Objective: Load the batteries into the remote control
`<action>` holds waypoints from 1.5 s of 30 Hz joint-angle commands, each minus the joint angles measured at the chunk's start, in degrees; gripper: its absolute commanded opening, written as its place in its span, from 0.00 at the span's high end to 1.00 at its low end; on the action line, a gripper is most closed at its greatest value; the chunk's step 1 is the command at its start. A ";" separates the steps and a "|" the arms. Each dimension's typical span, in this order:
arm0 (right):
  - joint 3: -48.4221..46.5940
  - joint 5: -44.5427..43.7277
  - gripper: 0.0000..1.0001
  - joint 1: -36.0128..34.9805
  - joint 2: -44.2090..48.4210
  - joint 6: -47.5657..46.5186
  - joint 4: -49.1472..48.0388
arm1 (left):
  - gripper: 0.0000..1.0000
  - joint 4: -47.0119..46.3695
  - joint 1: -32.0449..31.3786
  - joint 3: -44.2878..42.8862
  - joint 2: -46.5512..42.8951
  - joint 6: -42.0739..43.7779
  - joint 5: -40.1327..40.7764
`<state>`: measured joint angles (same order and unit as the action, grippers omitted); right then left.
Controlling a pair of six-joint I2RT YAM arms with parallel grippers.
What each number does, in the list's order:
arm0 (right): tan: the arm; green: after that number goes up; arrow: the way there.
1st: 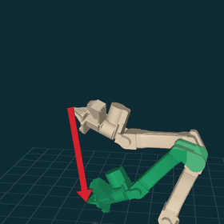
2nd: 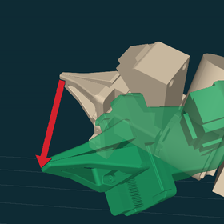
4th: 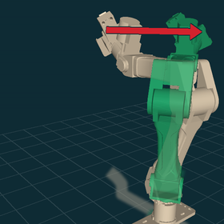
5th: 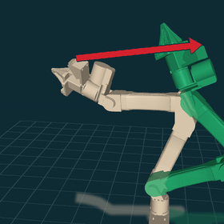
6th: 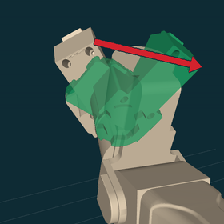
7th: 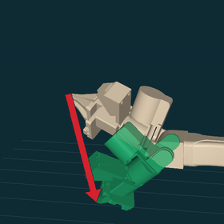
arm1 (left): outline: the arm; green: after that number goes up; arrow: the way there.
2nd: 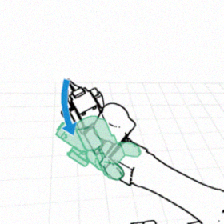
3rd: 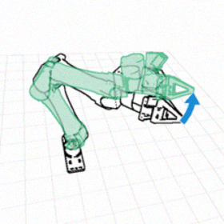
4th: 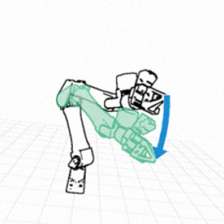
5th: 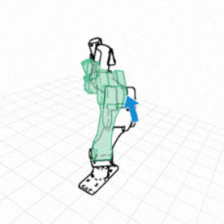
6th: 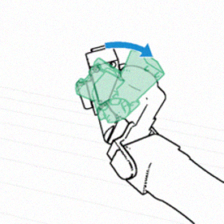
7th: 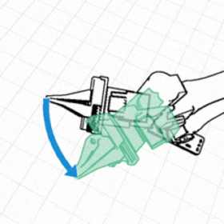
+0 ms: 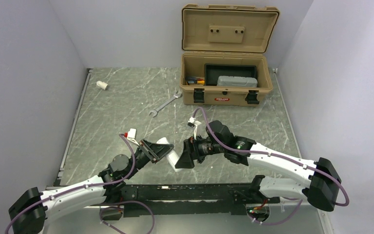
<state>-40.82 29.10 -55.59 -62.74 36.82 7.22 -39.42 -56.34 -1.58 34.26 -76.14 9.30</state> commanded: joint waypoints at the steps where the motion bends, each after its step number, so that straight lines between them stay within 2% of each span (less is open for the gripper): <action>1: 0.13 2.95 0.23 0.31 -0.03 1.53 -5.90 | 1.00 -2.80 -0.20 -1.32 0.14 -0.54 -0.03; 11: 0.10 4.04 0.41 0.50 -1.48 1.61 -6.87 | 1.00 -4.34 -0.25 -1.59 1.92 -0.59 -0.41; 23: 0.29 4.54 0.51 0.58 -3.16 1.38 -6.88 | 1.00 -3.29 -0.19 -1.49 0.81 -0.59 0.27; 25: 0.12 4.34 0.57 0.57 -3.48 1.28 -6.88 | 1.00 -3.25 -0.18 -1.49 0.80 -0.53 0.30; 28: -0.12 3.97 0.77 0.60 -3.77 1.15 -6.47 | 1.00 -3.18 -0.19 -1.58 0.77 -0.50 0.35; 31: -0.51 3.77 0.83 0.58 -4.02 0.98 -6.04 | 1.00 -3.23 -0.18 -1.41 0.72 -0.60 0.37; 35: -0.80 3.44 0.81 0.63 -4.19 0.73 -5.45 | 1.00 -3.04 -0.22 -1.40 0.53 -0.42 0.46; 41: -1.05 1.62 0.48 0.71 -3.36 0.32 -4.04 | 1.00 -2.81 -0.20 -1.17 0.15 -0.33 0.55; 43: -0.66 1.29 0.41 0.82 -2.93 0.53 -4.30 | 1.00 -2.81 -0.20 -1.10 -0.01 -0.32 0.67; 45: -0.22 1.45 0.38 0.95 -2.95 0.91 -5.01 | 1.00 -3.07 -0.19 -1.05 -0.07 -0.24 0.64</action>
<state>-40.53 31.73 -54.68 -66.39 37.91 3.99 -39.20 -56.34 -1.58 34.96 -75.92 9.10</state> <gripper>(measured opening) 0.596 0.301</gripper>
